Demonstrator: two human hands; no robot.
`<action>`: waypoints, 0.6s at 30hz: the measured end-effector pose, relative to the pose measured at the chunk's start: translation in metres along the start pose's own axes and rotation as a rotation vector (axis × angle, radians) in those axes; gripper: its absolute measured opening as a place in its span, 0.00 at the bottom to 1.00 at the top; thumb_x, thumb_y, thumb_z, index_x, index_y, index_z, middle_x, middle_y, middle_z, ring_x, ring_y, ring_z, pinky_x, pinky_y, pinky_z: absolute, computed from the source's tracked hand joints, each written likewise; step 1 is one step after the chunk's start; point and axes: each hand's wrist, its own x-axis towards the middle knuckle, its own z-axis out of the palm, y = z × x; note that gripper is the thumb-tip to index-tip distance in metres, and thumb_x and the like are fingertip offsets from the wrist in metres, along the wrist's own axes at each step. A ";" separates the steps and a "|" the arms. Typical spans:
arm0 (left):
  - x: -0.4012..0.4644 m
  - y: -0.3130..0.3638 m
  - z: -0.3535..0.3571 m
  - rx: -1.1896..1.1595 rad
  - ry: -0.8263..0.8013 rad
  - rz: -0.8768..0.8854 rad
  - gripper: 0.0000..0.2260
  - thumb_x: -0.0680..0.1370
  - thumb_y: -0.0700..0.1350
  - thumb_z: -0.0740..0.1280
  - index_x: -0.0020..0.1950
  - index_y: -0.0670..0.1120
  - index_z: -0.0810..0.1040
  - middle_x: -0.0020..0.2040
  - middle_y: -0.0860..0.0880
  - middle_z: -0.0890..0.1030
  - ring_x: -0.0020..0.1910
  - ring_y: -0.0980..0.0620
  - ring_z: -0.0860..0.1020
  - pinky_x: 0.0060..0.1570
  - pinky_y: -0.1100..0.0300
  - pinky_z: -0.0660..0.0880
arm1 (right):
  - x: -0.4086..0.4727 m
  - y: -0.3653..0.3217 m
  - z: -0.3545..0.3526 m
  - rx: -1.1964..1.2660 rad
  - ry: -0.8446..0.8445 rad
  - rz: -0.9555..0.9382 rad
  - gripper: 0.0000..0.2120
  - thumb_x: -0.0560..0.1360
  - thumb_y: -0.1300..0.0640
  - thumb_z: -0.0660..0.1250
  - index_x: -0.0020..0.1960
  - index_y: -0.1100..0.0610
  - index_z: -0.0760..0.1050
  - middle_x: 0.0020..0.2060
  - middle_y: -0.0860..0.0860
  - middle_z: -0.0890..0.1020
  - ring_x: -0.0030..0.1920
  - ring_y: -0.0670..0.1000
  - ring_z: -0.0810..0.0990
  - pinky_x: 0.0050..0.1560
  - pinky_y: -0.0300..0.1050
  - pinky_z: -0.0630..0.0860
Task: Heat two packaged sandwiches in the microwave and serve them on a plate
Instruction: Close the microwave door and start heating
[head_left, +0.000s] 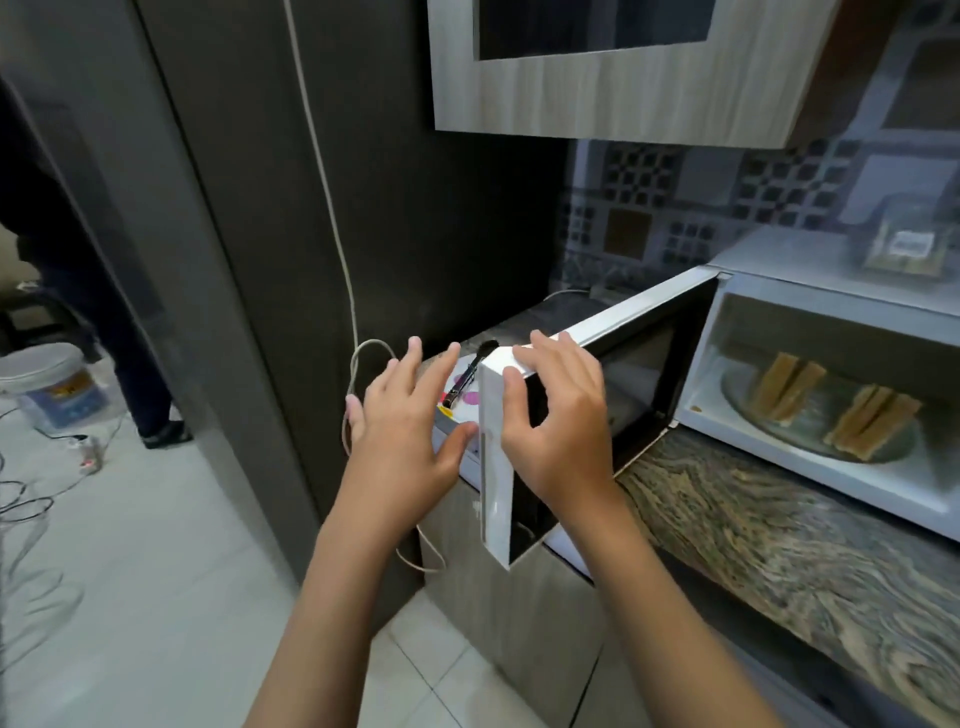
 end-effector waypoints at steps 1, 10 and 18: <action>0.004 -0.005 0.000 -0.026 -0.015 0.023 0.31 0.76 0.53 0.67 0.74 0.62 0.55 0.78 0.54 0.54 0.76 0.51 0.52 0.72 0.40 0.43 | -0.003 0.000 0.003 0.009 0.015 0.007 0.16 0.77 0.50 0.58 0.58 0.57 0.78 0.62 0.53 0.78 0.70 0.52 0.66 0.65 0.63 0.67; 0.038 0.006 0.029 -0.423 -0.309 0.439 0.35 0.71 0.53 0.73 0.72 0.60 0.58 0.74 0.57 0.63 0.74 0.61 0.58 0.72 0.54 0.61 | -0.039 0.008 -0.028 -0.086 0.406 -0.049 0.15 0.78 0.60 0.56 0.52 0.65 0.79 0.57 0.60 0.78 0.61 0.56 0.75 0.62 0.51 0.72; 0.031 0.077 0.083 -0.441 -0.451 0.718 0.43 0.64 0.69 0.65 0.75 0.59 0.55 0.78 0.59 0.50 0.76 0.59 0.50 0.72 0.39 0.56 | -0.068 0.029 -0.100 -0.315 0.621 0.089 0.19 0.81 0.52 0.51 0.53 0.59 0.78 0.56 0.53 0.72 0.56 0.59 0.76 0.53 0.59 0.76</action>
